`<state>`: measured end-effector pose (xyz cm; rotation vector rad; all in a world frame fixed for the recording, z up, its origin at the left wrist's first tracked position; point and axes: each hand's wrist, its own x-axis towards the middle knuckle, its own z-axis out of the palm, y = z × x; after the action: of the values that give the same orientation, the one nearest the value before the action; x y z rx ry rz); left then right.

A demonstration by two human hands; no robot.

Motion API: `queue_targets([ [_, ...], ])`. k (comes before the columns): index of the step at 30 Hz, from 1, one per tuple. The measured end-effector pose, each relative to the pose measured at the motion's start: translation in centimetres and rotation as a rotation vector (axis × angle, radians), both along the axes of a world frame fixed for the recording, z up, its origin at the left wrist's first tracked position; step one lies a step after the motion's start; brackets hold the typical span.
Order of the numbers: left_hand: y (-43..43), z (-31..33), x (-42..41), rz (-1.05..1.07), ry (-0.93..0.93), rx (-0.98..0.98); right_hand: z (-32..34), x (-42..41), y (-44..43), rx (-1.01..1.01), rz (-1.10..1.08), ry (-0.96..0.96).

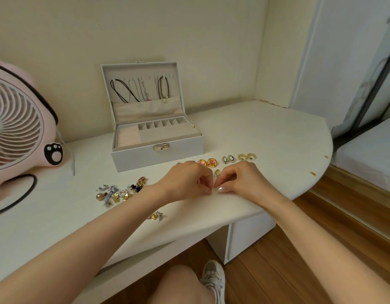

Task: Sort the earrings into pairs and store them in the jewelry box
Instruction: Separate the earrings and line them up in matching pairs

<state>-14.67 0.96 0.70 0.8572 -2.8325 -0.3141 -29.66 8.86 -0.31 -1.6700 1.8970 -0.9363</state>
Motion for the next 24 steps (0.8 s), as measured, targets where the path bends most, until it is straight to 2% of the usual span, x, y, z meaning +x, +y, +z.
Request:
queue_targets([
  [9, -0.4, -0.5, -0.3, 0.017, 0.035, -0.061, -0.8, 0.4, -1.0, -0.078, -0.018, 0.115],
  [15, -0.7, 0.1, 0.4, 0.025, 0.073, -0.076, -1.0, -0.1, -1.0, -0.124, -0.064, 0.030],
  [24, -0.8, 0.6, 1.7, 0.072, 0.100, -0.114, -1.3, 0.3, -1.1, -0.108, -0.037, 0.095],
])
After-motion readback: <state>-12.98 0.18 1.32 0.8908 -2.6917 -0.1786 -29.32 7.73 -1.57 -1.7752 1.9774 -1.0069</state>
